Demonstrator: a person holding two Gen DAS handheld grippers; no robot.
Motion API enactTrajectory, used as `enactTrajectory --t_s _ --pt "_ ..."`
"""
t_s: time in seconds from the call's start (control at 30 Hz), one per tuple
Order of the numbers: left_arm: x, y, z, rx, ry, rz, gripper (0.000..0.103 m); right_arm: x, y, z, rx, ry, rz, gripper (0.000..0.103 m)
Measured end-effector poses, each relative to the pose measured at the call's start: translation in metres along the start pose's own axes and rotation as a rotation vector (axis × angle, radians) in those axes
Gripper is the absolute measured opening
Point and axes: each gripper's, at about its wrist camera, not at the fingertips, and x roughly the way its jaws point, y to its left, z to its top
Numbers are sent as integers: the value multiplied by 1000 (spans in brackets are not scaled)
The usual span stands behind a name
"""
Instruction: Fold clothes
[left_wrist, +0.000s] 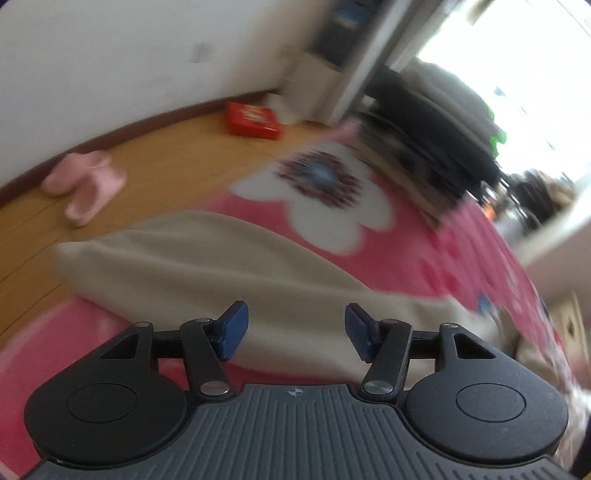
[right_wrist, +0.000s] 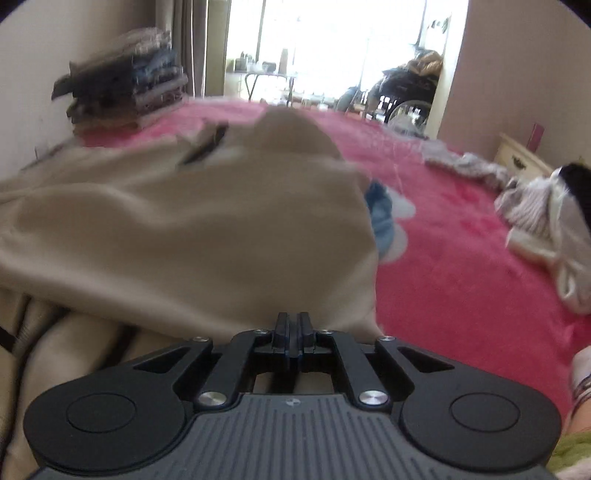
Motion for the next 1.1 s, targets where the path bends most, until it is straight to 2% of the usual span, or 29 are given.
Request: enactTrajectory --t_s 0.1,0.2,0.27,0.4,0.57,0.63,0.73,0.83,0.97,1.1 --pt "4 29 18 -93 -6 71 58 -20 22 16 -3 -56 46 8" --pt "6 61 36 -214 -7 138 58 -34 62 36 -27 -104 146 9" --pt "6 82 47 -257 -23 162 58 -33 93 51 -35 -125 237 16" --pt "10 126 64 -325 7 211 59 -14 146 71 1 -120 369 17" --pt "30 175 73 -349 136 174 60 17 202 84 -16 -70 474 17" --pt "39 191 76 -346 167 172 60 23 229 86 -100 -64 502 17" --pt "66 211 79 -327 274 120 63 30 267 89 -226 -63 535 19" --pt "87 231 75 -370 367 83 64 36 293 92 -296 -68 555 27" --pt "103 251 67 -499 406 -17 64 46 306 91 -255 -36 576 29" --pt "119 263 62 -575 436 -84 64 49 302 84 -215 -1 557 29"
